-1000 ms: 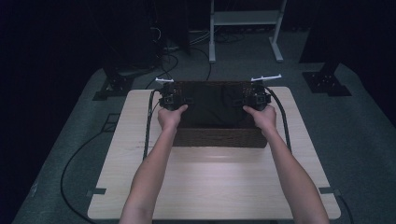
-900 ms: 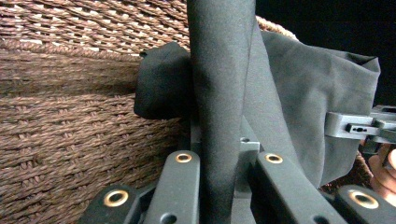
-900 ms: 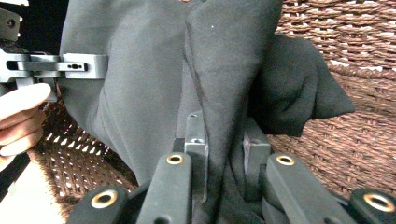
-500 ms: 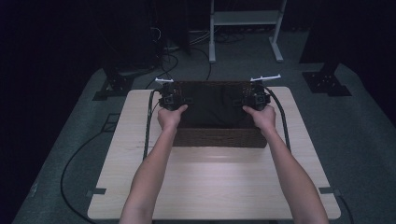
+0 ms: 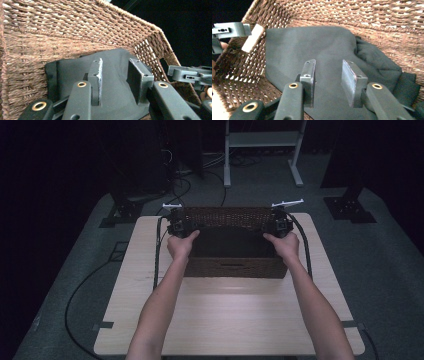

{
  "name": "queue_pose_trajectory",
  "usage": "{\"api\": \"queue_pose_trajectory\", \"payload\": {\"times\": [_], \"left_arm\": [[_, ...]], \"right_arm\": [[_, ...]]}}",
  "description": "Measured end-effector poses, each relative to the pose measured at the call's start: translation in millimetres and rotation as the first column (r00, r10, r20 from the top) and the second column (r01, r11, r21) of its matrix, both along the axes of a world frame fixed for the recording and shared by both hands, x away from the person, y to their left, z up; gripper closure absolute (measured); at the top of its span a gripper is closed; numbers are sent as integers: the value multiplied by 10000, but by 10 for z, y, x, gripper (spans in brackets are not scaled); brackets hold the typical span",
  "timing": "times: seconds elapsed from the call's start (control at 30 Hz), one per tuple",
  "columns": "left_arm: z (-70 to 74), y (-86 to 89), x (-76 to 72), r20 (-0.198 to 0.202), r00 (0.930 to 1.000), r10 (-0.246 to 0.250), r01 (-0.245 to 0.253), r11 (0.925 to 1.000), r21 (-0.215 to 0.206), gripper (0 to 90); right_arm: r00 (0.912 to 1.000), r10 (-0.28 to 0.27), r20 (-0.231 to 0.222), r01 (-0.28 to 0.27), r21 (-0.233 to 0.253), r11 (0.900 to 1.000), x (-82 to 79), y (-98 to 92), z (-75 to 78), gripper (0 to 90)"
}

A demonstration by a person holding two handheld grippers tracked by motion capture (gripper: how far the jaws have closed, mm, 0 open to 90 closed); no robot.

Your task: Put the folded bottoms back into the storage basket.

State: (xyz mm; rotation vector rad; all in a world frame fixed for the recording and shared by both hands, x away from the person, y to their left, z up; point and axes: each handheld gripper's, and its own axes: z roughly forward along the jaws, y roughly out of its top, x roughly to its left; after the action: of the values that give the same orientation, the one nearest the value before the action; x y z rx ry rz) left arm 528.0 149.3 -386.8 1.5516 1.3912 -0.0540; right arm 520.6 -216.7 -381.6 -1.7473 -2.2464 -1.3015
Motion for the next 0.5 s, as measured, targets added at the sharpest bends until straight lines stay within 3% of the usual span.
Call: {"api": "queue_pose_trajectory", "payload": {"times": [0.5], "left_arm": [[143, 4, -140, 531, 9977, -415, 436, 9983, -396, 603]], "right_arm": [[9980, 307, 553, -347, 739, 9967, -121, -83, 49, 584]]}}
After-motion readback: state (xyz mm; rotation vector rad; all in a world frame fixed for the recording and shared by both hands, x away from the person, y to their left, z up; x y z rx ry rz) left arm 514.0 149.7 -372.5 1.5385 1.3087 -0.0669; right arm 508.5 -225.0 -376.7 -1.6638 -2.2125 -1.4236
